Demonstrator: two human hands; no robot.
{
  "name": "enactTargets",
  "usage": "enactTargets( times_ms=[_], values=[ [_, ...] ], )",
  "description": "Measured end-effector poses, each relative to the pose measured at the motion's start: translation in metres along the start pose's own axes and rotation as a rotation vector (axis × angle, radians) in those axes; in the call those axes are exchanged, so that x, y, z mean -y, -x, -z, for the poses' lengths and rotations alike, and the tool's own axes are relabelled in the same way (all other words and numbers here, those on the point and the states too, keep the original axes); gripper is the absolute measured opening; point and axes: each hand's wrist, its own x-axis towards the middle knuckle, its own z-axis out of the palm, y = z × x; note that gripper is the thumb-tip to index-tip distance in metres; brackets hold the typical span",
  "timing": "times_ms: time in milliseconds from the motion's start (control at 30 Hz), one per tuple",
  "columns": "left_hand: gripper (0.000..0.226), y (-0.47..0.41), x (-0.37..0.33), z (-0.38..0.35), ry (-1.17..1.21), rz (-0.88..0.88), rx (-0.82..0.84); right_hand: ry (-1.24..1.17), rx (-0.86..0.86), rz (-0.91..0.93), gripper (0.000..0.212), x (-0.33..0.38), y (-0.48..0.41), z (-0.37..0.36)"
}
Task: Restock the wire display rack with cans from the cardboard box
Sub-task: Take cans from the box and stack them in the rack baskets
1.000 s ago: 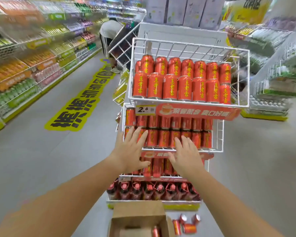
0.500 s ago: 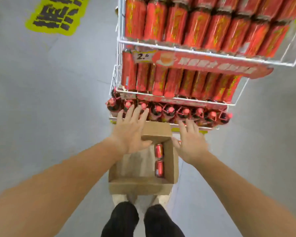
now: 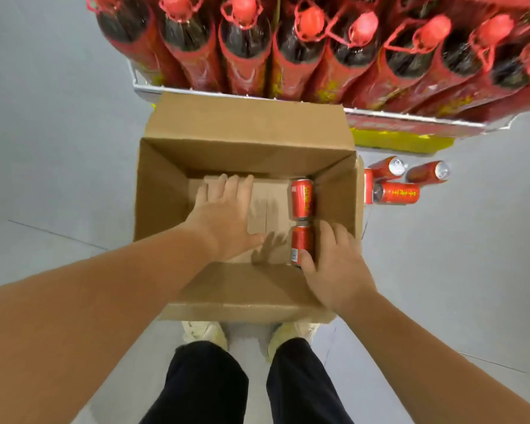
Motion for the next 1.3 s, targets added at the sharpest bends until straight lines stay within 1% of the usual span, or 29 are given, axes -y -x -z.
enactTargets(
  times_ms=[167, 233, 333, 400, 533, 600, 700, 733, 800, 833, 867, 967, 1000, 1100, 1133, 1233, 1300],
  values=[
    [0.101, -0.074, -0.017, -0.067, 0.039, -0.021, 0.076, -0.083, 0.103, -0.068, 0.060, -0.025, -0.049, -0.066],
    [0.097, -0.104, -0.026, -0.089, 0.120, 0.033, 0.118, -0.148, 0.123, -0.136, 0.059, -0.030, -0.070, -0.090],
    [0.093, -0.151, -0.039, -0.117, 0.398, 0.189, 0.200, -0.318, 0.138, -0.350, 0.055, -0.033, -0.102, -0.121],
    [0.085, -0.180, -0.047, -0.135, 0.588, 0.263, 0.191, -0.407, 0.157, -0.498, 0.051, -0.036, -0.123, -0.135],
    [0.068, -0.225, -0.064, -0.163, 0.885, 0.326, 0.190, -0.417, 0.168, -0.651, 0.037, -0.044, -0.155, -0.159],
    [0.057, -0.240, -0.071, -0.172, 0.986, 0.324, 0.195, -0.367, 0.160, -0.671, 0.040, -0.045, -0.162, -0.170],
    [0.061, -0.254, -0.082, -0.182, 1.030, 0.325, 0.163, -0.354, 0.199, -0.658, 0.049, -0.048, -0.167, -0.186],
    [0.056, -0.257, -0.084, -0.182, 1.035, 0.334, 0.157, -0.386, 0.225, -0.674, 0.052, -0.050, -0.168, -0.191],
    [0.030, -0.260, -0.087, -0.180, 1.035, 0.354, 0.160, -0.480, 0.285, -0.723, 0.057, -0.052, -0.170, -0.196],
    [0.025, -0.261, -0.086, -0.179, 1.045, 0.358, 0.164, -0.532, 0.312, -0.744, 0.058, -0.052, -0.170, -0.197],
    [0.025, -0.262, -0.085, -0.178, 1.062, 0.351, 0.169, -0.585, 0.326, -0.758, 0.057, -0.053, -0.170, -0.199],
    [0.044, -0.262, -0.072, -0.176, 1.079, 0.331, 0.177, -0.701, 0.287, -0.743, 0.041, -0.057, -0.166, -0.203],
    [0.047, -0.259, -0.065, -0.173, 1.099, 0.333, 0.179, -0.719, 0.271, -0.732, 0.040, -0.058, -0.165, -0.204],
    [0.038, -0.244, -0.039, -0.162, 1.171, 0.304, 0.207, -0.731, 0.239, -0.705, 0.042, -0.056, -0.158, -0.196],
    [0.038, -0.237, -0.030, -0.157, 1.189, 0.287, 0.215, -0.730, 0.221, -0.692, 0.043, -0.055, -0.155, -0.192],
    [0.046, -0.204, -0.007, -0.138, 1.266, 0.298, 0.216, -0.711, 0.161, -0.657, 0.045, -0.047, -0.141, -0.171],
    [0.055, -0.177, 0.007, -0.121, 1.279, 0.323, 0.195, -0.718, 0.124, -0.655, 0.047, -0.041, -0.128, -0.154]
  ],
)
